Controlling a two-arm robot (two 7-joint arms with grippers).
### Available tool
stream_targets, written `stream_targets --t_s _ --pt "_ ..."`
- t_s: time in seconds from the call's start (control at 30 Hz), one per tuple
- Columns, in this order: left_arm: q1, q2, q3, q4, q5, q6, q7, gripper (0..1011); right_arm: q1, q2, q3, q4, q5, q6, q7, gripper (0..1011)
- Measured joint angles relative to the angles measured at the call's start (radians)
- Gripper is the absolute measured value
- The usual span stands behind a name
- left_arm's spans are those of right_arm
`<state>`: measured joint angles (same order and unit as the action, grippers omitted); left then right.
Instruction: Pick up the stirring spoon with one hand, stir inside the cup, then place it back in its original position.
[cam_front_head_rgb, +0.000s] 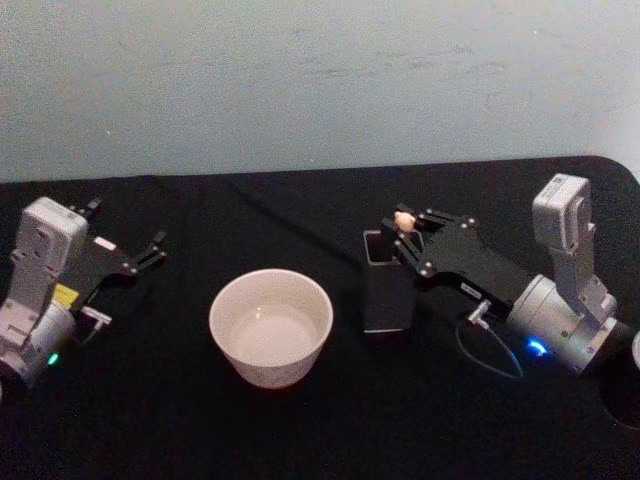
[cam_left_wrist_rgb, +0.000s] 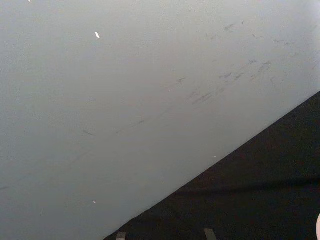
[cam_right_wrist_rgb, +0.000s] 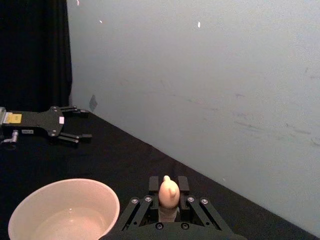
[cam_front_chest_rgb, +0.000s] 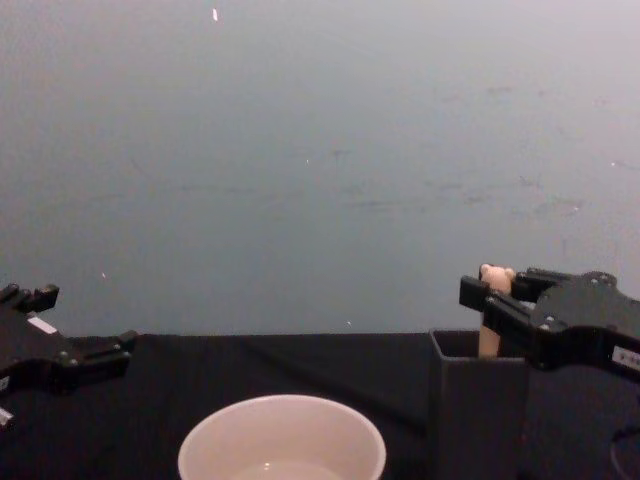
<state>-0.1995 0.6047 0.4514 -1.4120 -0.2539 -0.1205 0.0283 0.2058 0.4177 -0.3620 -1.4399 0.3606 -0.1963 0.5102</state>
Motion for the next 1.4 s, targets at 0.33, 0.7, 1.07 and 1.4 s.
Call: stream_targets --t_s 0.33,0.7,1.07,1.4 --pt "0.0 0.0 0.0 0.0 0.0 0.0 0.0 1001 -0.006 -0.008 0.005 0.004 -0.007 0.018 -0.017 214" --pt "0.0 0.0 0.0 0.0 0.0 0.0 0.0 1001 -0.005 -0.007 0.005 0.004 -0.006 0.016 -0.015 227" --pt "0.0 0.0 0.0 0.0 0.0 0.0 0.0 1001 -0.004 -0.006 0.004 0.002 -0.005 0.015 -0.014 561" --pt "0.0 0.0 0.0 0.0 0.0 0.0 0.0 1001 -0.004 -0.006 0.004 0.002 -0.004 0.013 -0.013 842"
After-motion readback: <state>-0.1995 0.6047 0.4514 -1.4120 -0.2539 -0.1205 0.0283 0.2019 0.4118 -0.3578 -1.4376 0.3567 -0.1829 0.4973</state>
